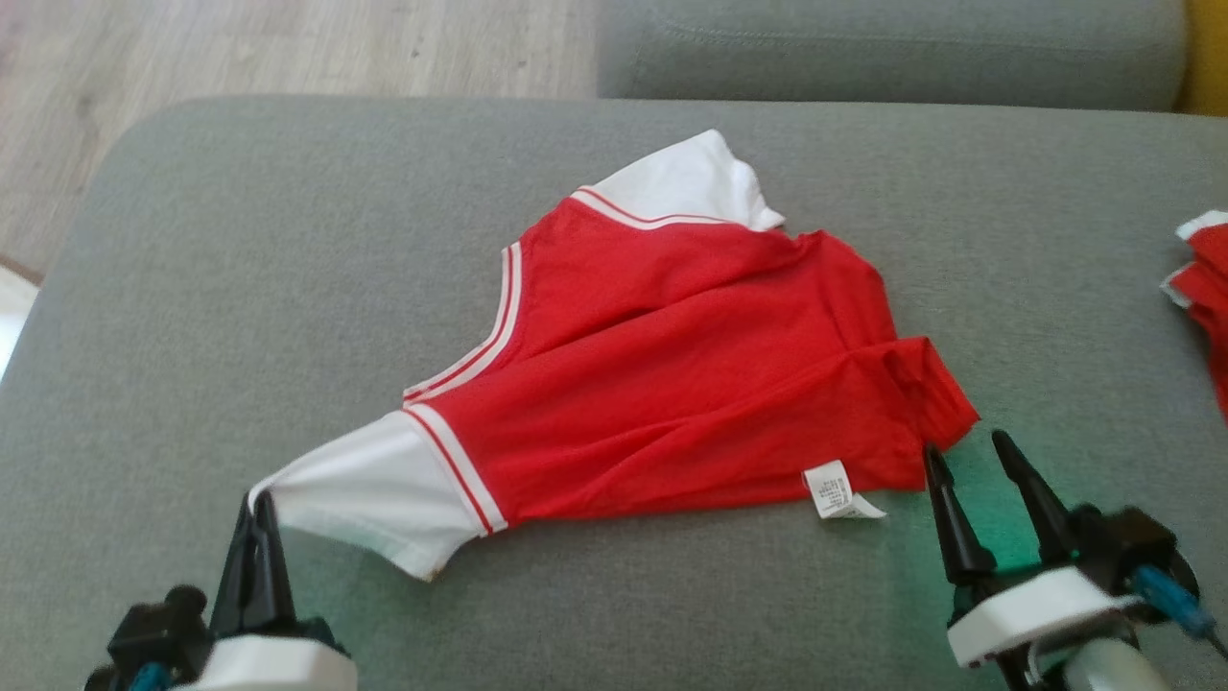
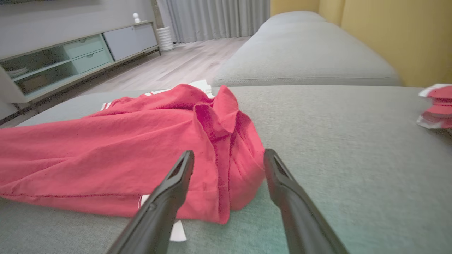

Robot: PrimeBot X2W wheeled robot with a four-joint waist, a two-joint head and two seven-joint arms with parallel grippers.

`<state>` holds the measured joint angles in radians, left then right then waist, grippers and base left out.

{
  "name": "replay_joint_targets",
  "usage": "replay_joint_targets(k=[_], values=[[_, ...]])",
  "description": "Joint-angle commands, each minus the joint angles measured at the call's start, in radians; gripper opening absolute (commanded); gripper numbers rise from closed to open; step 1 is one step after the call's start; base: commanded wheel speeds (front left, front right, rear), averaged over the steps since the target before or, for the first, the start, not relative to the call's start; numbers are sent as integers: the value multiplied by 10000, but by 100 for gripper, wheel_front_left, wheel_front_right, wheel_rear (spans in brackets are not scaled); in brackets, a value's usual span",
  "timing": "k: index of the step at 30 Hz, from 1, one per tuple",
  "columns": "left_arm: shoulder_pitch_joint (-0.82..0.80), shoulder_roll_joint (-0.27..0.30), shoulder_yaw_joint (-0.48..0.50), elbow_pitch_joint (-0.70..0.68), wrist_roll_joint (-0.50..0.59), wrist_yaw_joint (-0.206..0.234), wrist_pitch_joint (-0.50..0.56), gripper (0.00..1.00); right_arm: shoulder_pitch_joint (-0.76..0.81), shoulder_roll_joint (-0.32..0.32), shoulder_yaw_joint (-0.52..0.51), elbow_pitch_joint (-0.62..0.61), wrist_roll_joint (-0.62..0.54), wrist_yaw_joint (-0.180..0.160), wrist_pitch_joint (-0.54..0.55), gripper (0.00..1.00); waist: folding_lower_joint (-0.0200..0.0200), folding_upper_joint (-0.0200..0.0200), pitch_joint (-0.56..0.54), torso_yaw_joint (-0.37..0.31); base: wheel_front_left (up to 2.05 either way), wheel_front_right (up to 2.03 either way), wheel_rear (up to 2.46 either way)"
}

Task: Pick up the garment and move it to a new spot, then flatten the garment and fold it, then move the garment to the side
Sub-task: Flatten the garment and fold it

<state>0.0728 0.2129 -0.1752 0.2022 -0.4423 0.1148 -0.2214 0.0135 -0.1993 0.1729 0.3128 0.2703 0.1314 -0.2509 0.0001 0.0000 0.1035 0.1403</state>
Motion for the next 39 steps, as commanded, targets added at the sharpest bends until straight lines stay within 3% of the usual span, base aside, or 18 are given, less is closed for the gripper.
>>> replay_joint_targets(k=[1,6,14,15,17,19,20,28,35,39], values=[[-479,197,417,-314,-19,75,-60,0,-403,-334,462,-124,144,-7,-109,100,-1,0,93,101,0,0,0],[-664,73,302,-300,8,127,-87,0,-738,-824,1423,464,640,-7,-87,100,-1,0,182,239,0,0,0],[-788,-47,164,-196,-24,87,-131,0,-1109,-1039,2091,1082,1155,-7,-67,99,-1,0,240,362,0,0,0],[-799,-57,150,-179,-32,78,-136,0,-1143,-1063,2165,1095,1189,-7,-72,91,-1,0,247,370,0,0,0],[-816,-79,116,-156,-41,67,-146,0,-1191,-1098,2233,1125,1247,-7,-82,57,-1,0,269,385,0,0,0],[-836,-95,79,-130,-48,53,-152,0,-1209,-1122,2293,1175,1275,-7,-89,32,-1,0,280,415,0,0,0],[-846,-101,63,-116,-55,47,-153,0,-1211,-1132,2336,1212,1293,-7,-91,0,-1,0,282,432,0,0,0],[-885,-118,185,-275,-311,-41,-197,0,-1253,-1107,2349,1191,1364,-7,-104,0,-1,0,121,259,0,0,0],[-1452,-73,817,-1776,-1610,-1138,-252,0,-1152,-1539,1406,-488,2121,-7,-107,0,-1,0,-425,-196,0,0,0],[-2703,451,1321,-3155,-2546,-1679,372,0,-1416,-2595,830,-2311,3239,-7,190,0,-1,0,-852,-518,0,0,0]])
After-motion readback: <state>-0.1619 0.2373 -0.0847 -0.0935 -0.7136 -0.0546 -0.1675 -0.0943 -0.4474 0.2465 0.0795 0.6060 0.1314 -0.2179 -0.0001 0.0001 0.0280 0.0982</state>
